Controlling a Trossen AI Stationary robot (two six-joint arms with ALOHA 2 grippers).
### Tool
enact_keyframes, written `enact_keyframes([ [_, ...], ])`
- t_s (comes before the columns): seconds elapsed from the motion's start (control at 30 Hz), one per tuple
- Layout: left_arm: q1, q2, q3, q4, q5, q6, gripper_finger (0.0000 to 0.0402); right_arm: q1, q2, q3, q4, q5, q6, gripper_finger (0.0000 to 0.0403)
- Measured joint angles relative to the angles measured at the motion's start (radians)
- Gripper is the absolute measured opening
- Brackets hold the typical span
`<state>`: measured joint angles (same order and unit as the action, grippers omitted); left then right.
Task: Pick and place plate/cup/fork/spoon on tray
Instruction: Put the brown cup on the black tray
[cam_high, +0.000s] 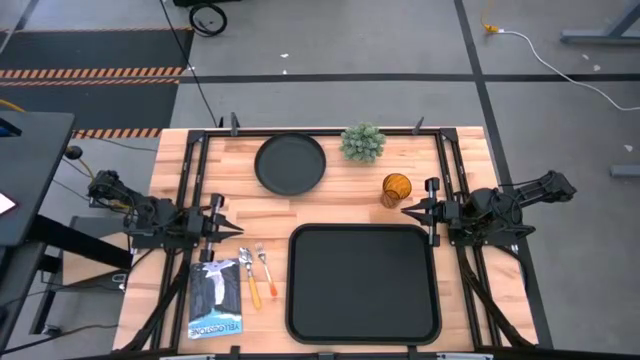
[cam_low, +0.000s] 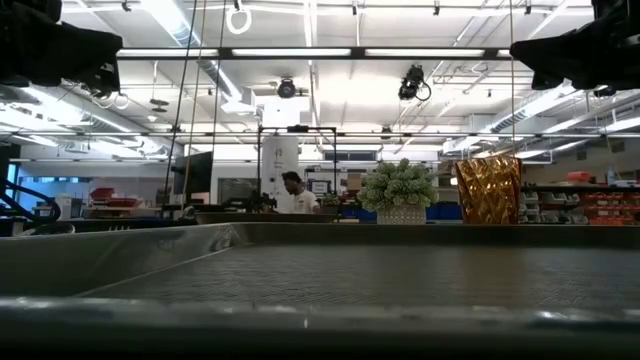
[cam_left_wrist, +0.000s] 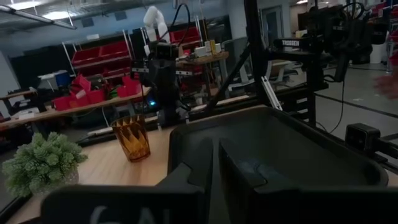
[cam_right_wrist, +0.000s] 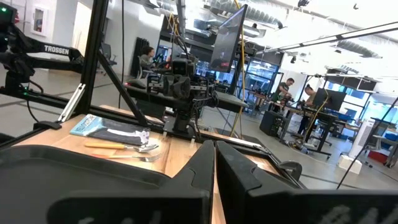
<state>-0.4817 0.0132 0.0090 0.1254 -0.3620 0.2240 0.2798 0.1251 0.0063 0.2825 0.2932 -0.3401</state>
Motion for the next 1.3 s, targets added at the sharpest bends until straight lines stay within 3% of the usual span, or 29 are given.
enact_keyframes([
  [0.17, 0.0, 0.0, 0.0, 0.127, 0.0, -0.107, 0.0036, 0.0, 0.0, 0.0, 0.0, 0.0, 0.0, 0.0023],
  [0.3, 0.001, 0.0, 0.0, 0.221, -0.008, -0.086, 0.0036, 0.0, 0.0, 0.0, 0.0, 0.0, 0.0, 0.0023],
  [0.63, 0.001, 0.0, 0.0, 0.258, -0.011, -0.16, 0.0036, 0.0, 0.0, 0.0, 0.135, 0.0, -0.008, 0.0023],
  [0.73, 0.001, 0.0, 0.0, 0.26, -0.011, -0.161, 0.0036, -0.002, 0.0, 0.0, 0.171, 0.02, 0.083, 0.0023],
  [0.87, 0.001, 0.0, 0.0, 0.283, -0.019, -0.153, 0.0036, -0.005, 0.0, 0.0, 0.173, 0.126, 0.326, 0.0023],
  [0.97, 0.004, 0.002, 0.0, 0.328, -0.116, -0.106, 0.0036, -0.022, 0.007, 0.0, 0.174, 0.141, 0.395, 0.0023],
  [1.1, 0.032, 0.033, 0.0, 0.344, -0.267, -0.088, 0.0036, -0.046, 0.02, 0.0, 0.259, 0.142, 0.367, 0.0023],
  [1.2, 0.066, 0.087, 0.0, 0.347, -0.352, -0.136, 0.0036, -0.071, 0.03, 0.003, 0.289, 0.173, 0.342, 0.0023],
  [1.3, 0.111, 0.145, 0.0, 0.378, -0.414, -0.193, 0.0037, -0.105, 0.05, 0.042, 0.212, 0.212, 0.34, 0.0023],
])
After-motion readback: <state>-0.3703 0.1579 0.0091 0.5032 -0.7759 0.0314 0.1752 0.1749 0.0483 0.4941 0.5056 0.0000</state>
